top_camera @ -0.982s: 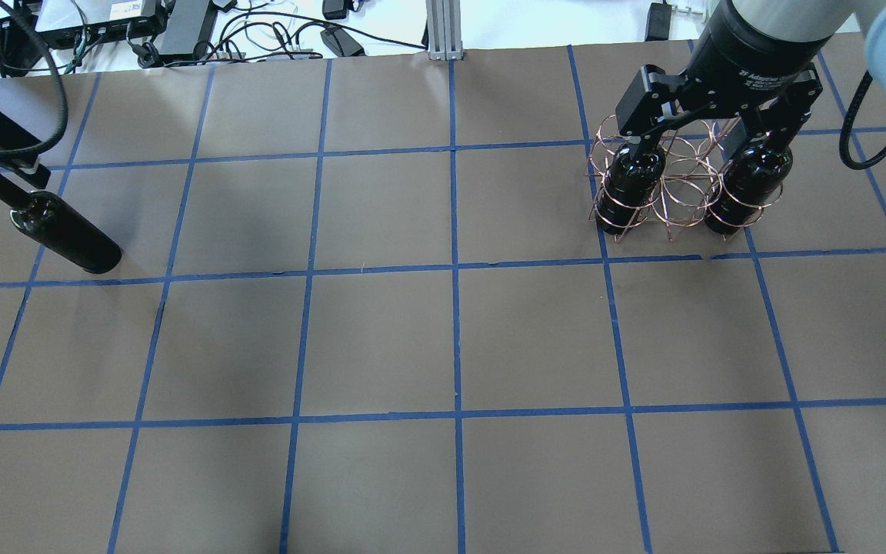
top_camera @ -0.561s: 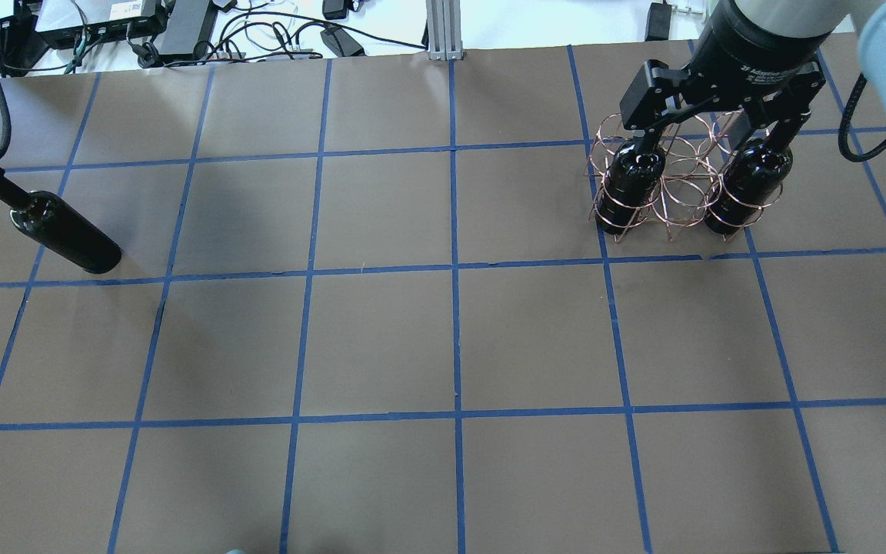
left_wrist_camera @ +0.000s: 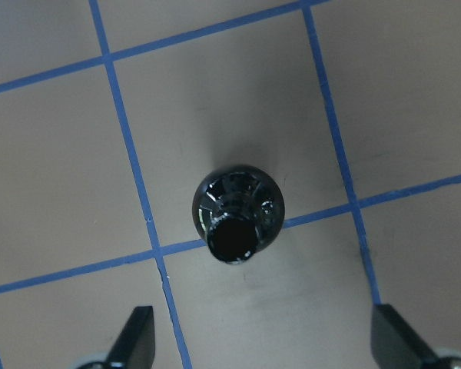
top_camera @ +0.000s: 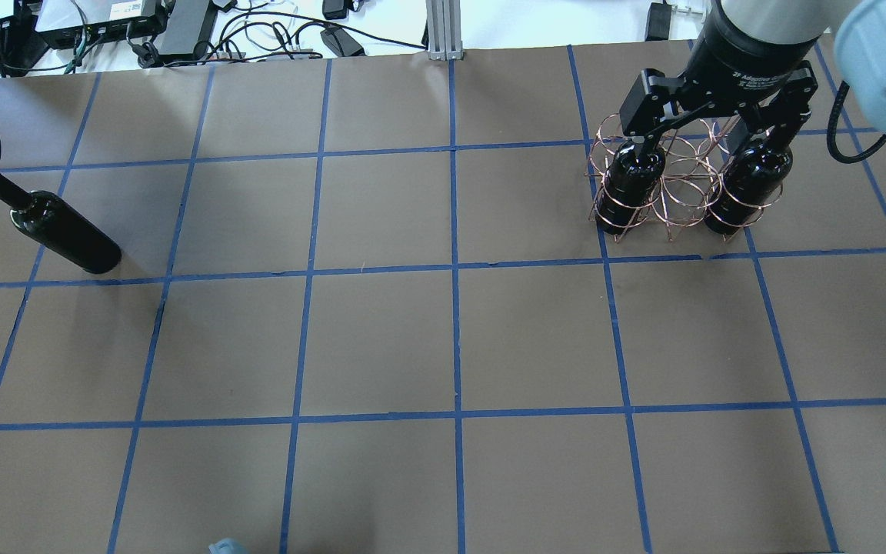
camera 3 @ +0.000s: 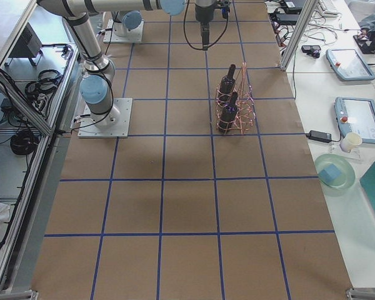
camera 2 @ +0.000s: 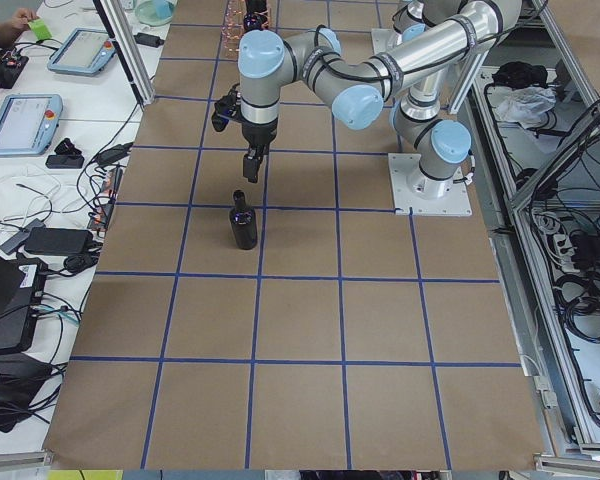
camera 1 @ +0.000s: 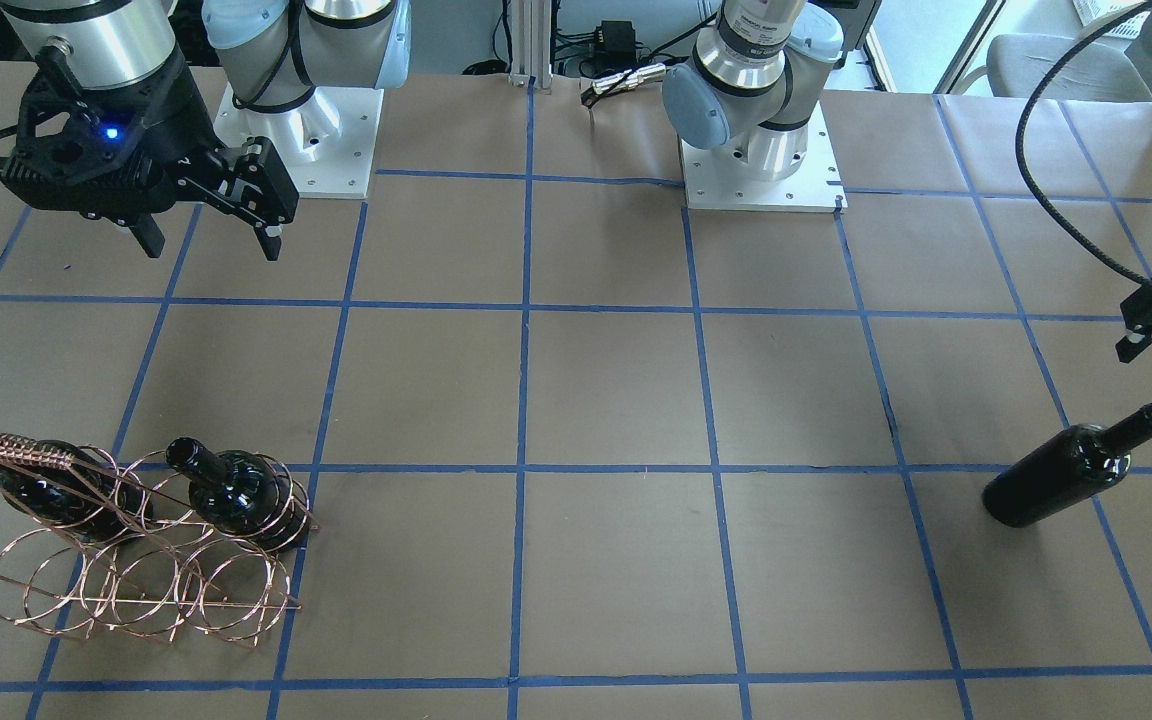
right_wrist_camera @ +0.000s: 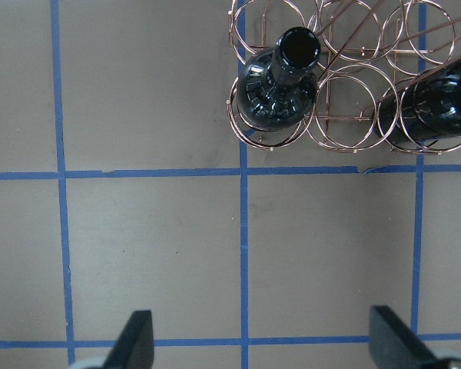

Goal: Place wine into wine basket
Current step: 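Lower left gripper over the neck of the lying black bottle, then close left gripper on the bottle neck and lift it, then carry the bottle toward table center and stand it upright, then open left gripper and withdraw while right arm reaches toward the bottle, then grasp the upright bottle's top with right gripper while left arm retracts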

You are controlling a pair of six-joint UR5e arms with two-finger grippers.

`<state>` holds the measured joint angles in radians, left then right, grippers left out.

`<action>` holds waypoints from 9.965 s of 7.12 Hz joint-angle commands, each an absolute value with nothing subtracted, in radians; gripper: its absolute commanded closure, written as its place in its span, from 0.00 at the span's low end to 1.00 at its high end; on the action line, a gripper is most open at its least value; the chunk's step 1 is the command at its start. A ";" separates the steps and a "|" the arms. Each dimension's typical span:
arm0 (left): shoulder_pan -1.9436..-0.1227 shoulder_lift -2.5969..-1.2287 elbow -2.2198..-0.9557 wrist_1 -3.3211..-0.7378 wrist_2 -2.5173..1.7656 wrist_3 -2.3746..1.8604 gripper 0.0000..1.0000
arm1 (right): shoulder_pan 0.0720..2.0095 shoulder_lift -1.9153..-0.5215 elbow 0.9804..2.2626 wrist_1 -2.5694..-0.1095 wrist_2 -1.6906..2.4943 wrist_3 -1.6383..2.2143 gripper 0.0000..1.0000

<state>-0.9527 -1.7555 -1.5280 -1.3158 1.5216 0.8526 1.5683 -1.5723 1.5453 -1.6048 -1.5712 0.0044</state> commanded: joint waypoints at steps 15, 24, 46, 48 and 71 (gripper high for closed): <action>-0.965 -1.884 -1.503 -1.262 1.483 0.818 1.00 | 1.669 -1.536 1.554 -1.646 -1.580 0.066 0.01; -1.443 -1.701 -1.529 -1.356 1.488 0.231 1.00 | 1.670 -1.545 1.566 -1.658 -1.565 -0.005 0.00; -1.821 -1.577 -1.822 -1.335 1.559 -0.166 0.09 | 1.669 -1.566 1.568 -1.657 -1.565 0.003 0.04; -1.801 -1.575 -1.781 -1.360 1.565 -0.164 0.00 | 1.684 -1.572 1.566 -1.654 -1.543 0.053 0.03; -1.247 -1.588 -1.637 -1.450 1.540 0.423 0.00 | 2.295 -1.295 1.534 -1.845 -1.579 0.805 0.76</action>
